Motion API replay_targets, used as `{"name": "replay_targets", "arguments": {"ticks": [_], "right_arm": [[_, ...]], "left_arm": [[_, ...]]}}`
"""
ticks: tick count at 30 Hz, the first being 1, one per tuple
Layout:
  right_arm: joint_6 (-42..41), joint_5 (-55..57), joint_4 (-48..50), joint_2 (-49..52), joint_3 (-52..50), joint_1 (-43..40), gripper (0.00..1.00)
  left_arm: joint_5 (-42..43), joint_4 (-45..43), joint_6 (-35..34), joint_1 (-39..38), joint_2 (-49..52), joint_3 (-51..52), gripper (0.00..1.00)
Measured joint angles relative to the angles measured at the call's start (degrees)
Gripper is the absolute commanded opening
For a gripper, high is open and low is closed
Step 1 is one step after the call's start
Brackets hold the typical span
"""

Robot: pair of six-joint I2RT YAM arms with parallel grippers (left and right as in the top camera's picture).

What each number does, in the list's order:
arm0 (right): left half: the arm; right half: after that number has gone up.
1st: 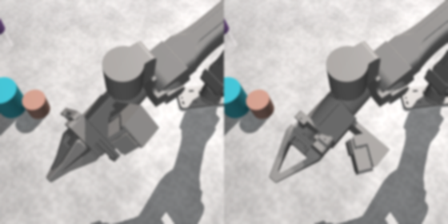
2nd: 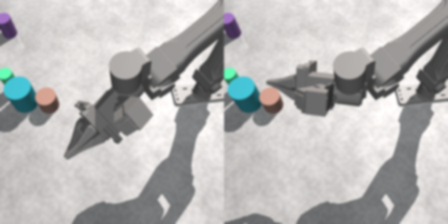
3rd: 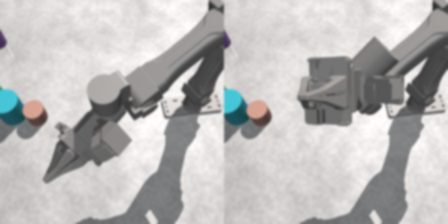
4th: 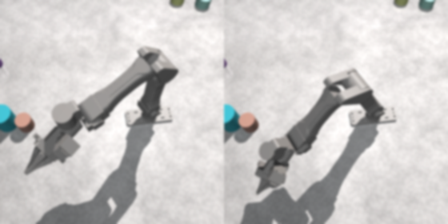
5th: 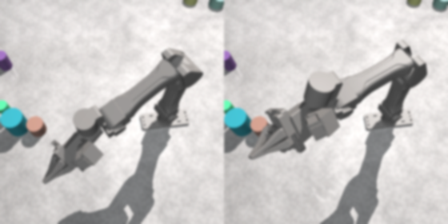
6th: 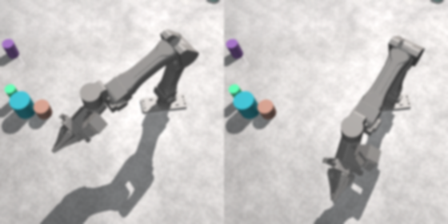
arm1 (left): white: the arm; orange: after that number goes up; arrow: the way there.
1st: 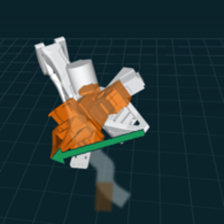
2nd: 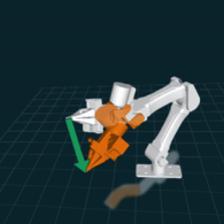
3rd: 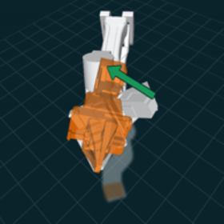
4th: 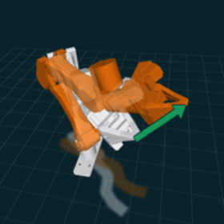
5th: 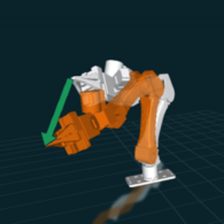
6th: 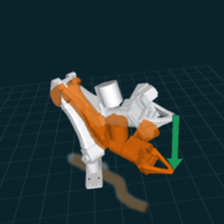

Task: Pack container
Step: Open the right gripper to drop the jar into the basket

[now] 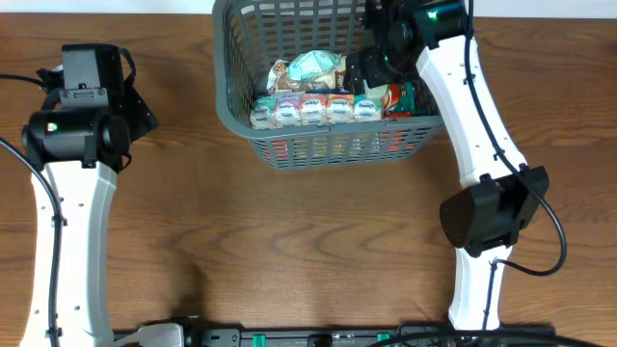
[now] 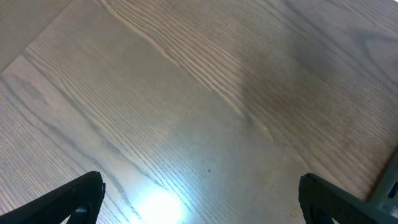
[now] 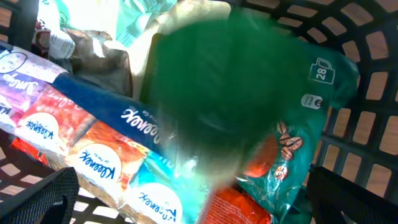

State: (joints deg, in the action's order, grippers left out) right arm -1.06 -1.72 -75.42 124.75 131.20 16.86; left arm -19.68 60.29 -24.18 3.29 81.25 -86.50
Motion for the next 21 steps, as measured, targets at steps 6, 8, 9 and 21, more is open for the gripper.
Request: {"name": "replay_targets", "arguments": {"ticks": [6, 8, 9, 21], "right_arm": [[0.00, 0.00, 1.46, 0.00, 0.15, -0.02, 0.99], [0.00, 0.00, 1.33, 0.00, 1.09, -0.02, 0.99], [0.00, 0.00, 0.92, 0.00, 1.99, -0.02, 0.99], [-3.58, 10.80, -5.05, -10.69, 16.76, -0.04, 0.99]], "left_arm": [[0.00, 0.00, -0.02, 0.00, 0.00, 0.00, 0.99], [-0.02, -0.02, 0.00, 0.00, 0.00, 0.00, 0.99], [0.00, 0.00, 0.00, 0.00, 0.00, 0.00, 0.99], [-0.02, -0.02, 0.00, 0.00, 0.00, 0.00, 0.99]]}}
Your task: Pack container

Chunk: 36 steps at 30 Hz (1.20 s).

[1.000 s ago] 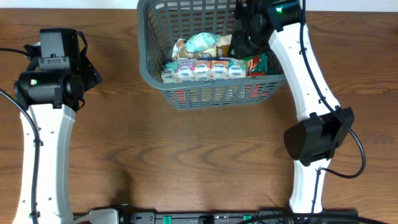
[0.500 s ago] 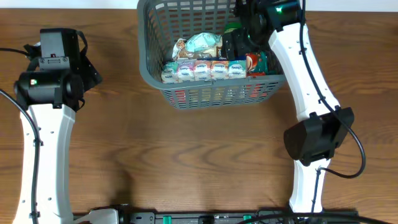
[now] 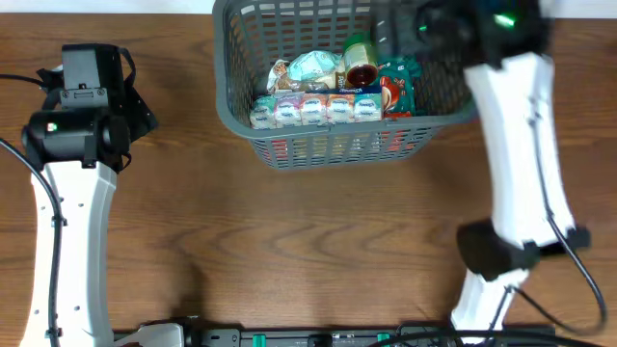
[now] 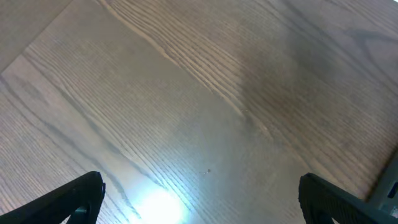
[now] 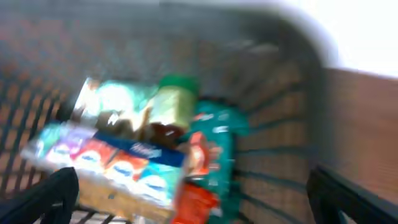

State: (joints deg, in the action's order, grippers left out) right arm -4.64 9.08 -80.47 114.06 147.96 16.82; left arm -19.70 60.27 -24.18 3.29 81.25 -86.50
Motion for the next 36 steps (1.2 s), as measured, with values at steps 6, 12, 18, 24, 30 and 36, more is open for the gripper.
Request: {"name": "replay_targets", "arguments": {"ticks": [6, 12, 18, 24, 30, 36], "right_arm": [[-1.31, 9.01, -0.57, -14.14, 1.60, -2.40, 0.99], [-1.73, 10.69, 0.52, -23.76, 2.54, -4.50, 0.99], [-1.92, 10.82, -1.16, -25.35, 2.71, -4.55, 0.99], [-1.92, 10.78, -3.06, -23.87, 2.21, -4.55, 0.99], [-1.92, 10.78, -4.87, -23.80, 2.19, -4.55, 0.99], [-1.92, 10.75, -7.04, -23.80, 2.19, -4.55, 0.99]], "left_arm": [[0.02, 0.00, 0.00, 0.00, 0.00, 0.00, 0.99], [0.02, 0.02, 0.00, 0.00, 0.00, 0.00, 0.99], [0.02, 0.02, -0.02, 0.00, 0.00, 0.00, 0.99], [0.00, 0.02, 0.00, 0.00, 0.00, 0.00, 0.99], [0.00, 0.02, 0.00, 0.00, 0.00, 0.00, 0.99], [0.00, 0.02, 0.00, 0.00, 0.00, 0.00, 0.99]]}}
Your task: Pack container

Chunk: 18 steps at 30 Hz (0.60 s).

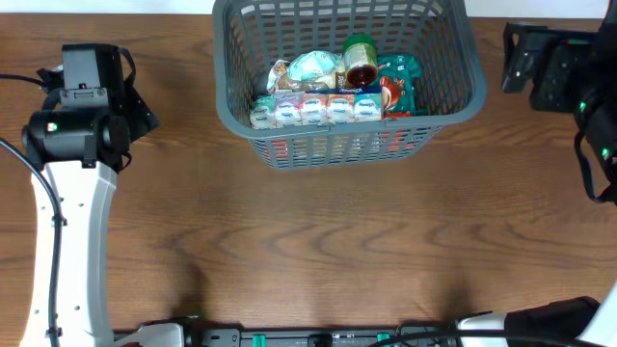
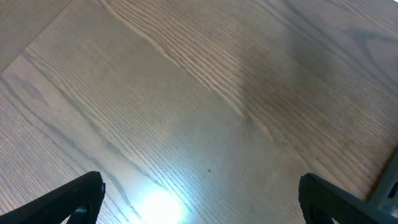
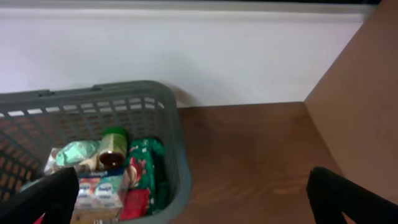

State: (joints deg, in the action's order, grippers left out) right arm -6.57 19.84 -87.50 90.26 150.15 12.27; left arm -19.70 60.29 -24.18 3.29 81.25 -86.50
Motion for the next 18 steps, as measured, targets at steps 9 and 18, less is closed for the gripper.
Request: {"name": "replay_targets", "arguments": {"ticks": [9, 18], "right_arm": [[0.00, 0.00, -2.10, 0.02, 0.00, 0.00, 0.99], [0.00, -0.35, -3.34, -0.48, 0.00, 0.00, 0.99]], "left_arm": [[0.00, 0.00, 0.00, 0.00, 0.00, 0.00, 0.99], [0.00, 0.00, -0.02, 0.00, 0.00, 0.00, 0.99]]}}
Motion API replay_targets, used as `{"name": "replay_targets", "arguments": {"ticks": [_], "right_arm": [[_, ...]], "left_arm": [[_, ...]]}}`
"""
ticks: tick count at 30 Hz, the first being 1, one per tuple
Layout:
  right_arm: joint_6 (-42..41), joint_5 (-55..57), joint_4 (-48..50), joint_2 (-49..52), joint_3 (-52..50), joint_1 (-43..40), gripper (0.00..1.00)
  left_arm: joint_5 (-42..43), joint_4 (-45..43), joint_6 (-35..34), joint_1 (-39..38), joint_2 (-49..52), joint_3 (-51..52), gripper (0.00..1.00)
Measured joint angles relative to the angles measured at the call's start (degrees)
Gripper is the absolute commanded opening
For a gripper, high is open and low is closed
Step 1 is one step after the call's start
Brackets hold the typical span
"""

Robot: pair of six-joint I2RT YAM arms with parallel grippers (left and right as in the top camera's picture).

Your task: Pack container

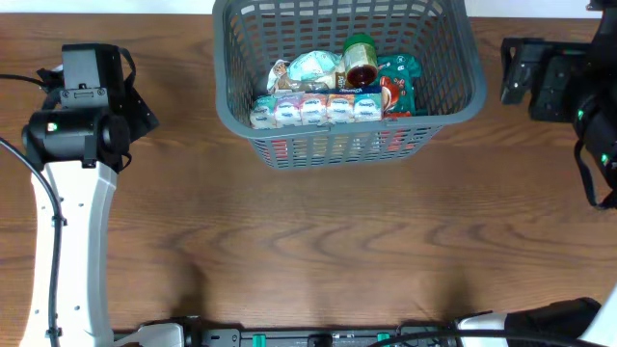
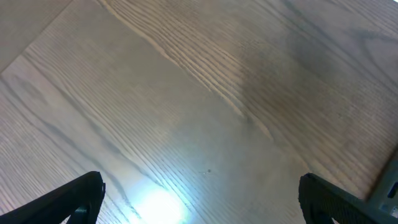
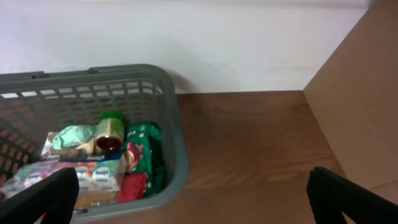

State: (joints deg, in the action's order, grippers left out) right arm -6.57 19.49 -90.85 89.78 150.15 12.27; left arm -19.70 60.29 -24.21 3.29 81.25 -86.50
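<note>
A grey mesh basket (image 1: 453, 43) stands at the back middle of the table. In it lie a row of tissue packs (image 1: 313, 108), a green-lidded jar (image 1: 360, 60), a teal coffee bag (image 1: 397, 82) and a pale wrapped packet (image 1: 308, 67). The basket (image 3: 171, 124) also shows in the right wrist view. My right gripper (image 3: 193, 202) is open, to the right of the basket and well above the table, with nothing in it. At the far left my left gripper (image 2: 202, 199) is open over bare wood.
The wooden table (image 1: 318, 241) spreads in front of the basket. A white wall (image 3: 205, 43) runs behind the table, and a tan panel (image 3: 367, 106) stands at the right edge. The left arm's column (image 1: 72, 222) stands along the left side.
My right gripper has shifted slightly; the basket sits a little higher and further left in its wrist view. The left arm and the basket's contents have not moved.
My right gripper was low inside the basket, close over the green jar and the coffee bag. Then it was raised above the basket with the jar lying among the packed items. Later it was out to the right of the basket, where it stays now.
</note>
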Motion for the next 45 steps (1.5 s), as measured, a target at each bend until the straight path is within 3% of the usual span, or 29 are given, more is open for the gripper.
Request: {"name": "replay_targets", "arguments": {"ticks": [11, 20, 28, 45], "right_arm": [[-0.02, -5.77, -2.97, -8.92, -0.13, 0.00, 0.99], [-0.02, -7.06, 6.95, -21.03, -8.15, 0.00, 0.99], [1.03, -7.30, 18.36, -31.12, -25.09, -2.27, 0.99], [5.97, -9.84, 47.23, -53.68, -71.67, -8.13, 0.99]], "left_arm": [[0.00, 0.00, 0.02, 0.00, 0.00, 0.00, 0.98], [0.02, 0.00, 0.02, 0.00, 0.00, 0.00, 0.99], [0.02, 0.00, 0.02, 0.00, 0.00, 0.00, 0.99], [0.00, -0.02, 0.02, 0.00, 0.00, 0.00, 0.99]]}}
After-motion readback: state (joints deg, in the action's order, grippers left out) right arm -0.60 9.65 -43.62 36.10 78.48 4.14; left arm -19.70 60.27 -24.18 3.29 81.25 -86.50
